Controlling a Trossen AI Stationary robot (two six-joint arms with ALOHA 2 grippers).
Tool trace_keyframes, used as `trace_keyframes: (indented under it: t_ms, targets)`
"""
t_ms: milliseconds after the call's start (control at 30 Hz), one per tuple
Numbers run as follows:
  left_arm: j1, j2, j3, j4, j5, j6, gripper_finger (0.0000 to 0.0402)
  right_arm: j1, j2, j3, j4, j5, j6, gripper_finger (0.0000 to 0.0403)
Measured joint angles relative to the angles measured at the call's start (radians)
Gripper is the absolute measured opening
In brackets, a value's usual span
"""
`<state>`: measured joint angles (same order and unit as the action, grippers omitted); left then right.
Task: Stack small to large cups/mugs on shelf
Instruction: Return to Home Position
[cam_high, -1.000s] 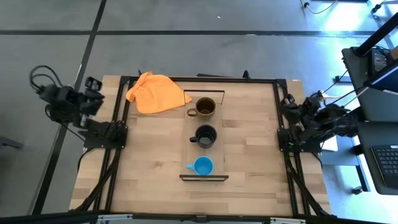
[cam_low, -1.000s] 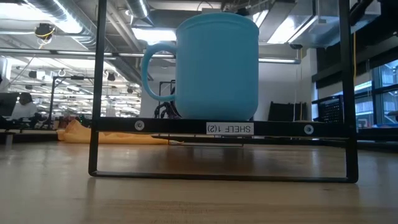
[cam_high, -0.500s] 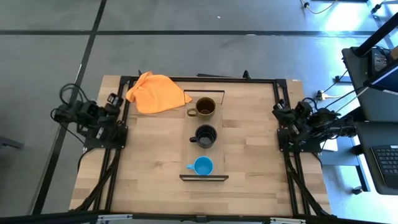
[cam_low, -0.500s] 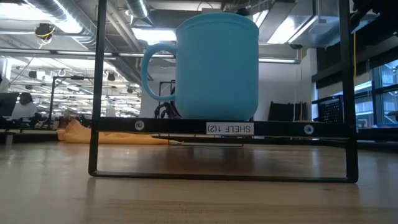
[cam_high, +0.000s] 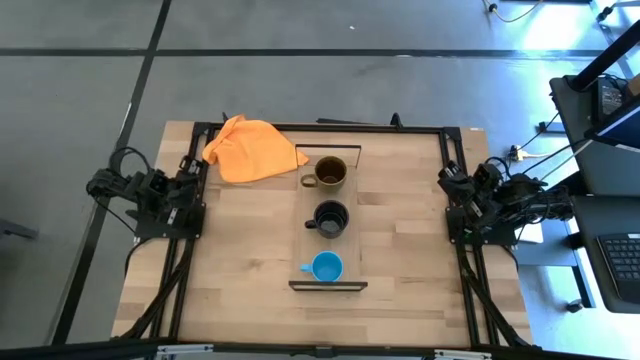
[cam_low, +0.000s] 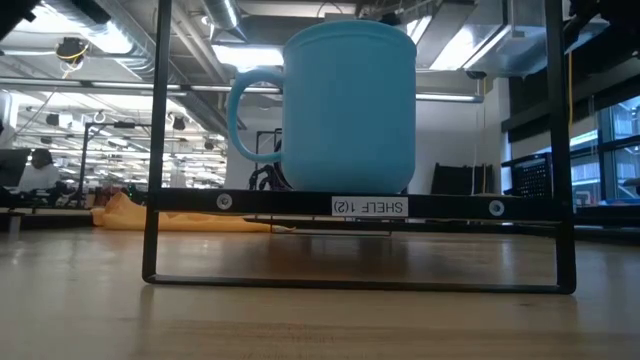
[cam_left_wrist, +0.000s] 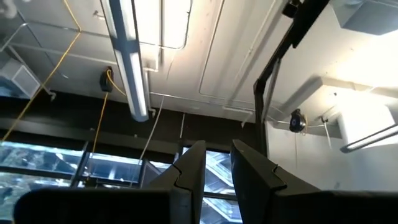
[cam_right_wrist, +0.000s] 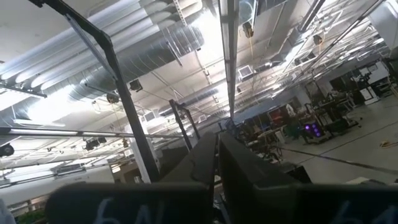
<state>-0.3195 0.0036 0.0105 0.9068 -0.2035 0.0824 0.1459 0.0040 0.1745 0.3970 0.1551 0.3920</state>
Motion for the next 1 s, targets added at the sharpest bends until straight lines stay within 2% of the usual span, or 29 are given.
trace_keyframes:
  t_ms: [200, 300, 433, 700, 767, 900, 1000]
  targets:
    - [0.004, 0.000, 0.000, -0.033, 0.027, 0.047, 0.0070, 0.000, 0.000, 0.000, -0.018, 0.000, 0.026, 0.0023]
    - [0.033, 0.000, 0.000, -0.048, -0.058, 0.081, 0.0070, 0.000, 0.000, -0.001, -0.039, -0.001, 0.050, 0.0023]
    - [0.108, 0.000, 0.000, -0.054, -0.164, 0.070, 0.0070, 0.000, 0.000, -0.001, -0.050, -0.020, 0.071, 0.0023]
    - [0.297, 0.000, 0.001, -0.187, -0.145, -0.073, 0.0070, 0.000, -0.001, -0.001, -0.094, -0.051, -0.018, 0.0023]
    - [0.349, 0.000, 0.002, -0.273, -0.123, -0.152, 0.0070, 0.000, -0.001, -0.001, -0.140, -0.046, -0.056, 0.0024]
    - [0.430, 0.000, 0.001, -0.470, 0.010, -0.334, 0.0070, 0.000, -0.001, -0.001, -0.241, -0.045, -0.082, 0.0024]
    - [0.470, 0.001, 0.001, -0.533, 0.080, -0.393, 0.0070, 0.000, -0.001, -0.001, -0.277, -0.045, -0.100, 0.0024]
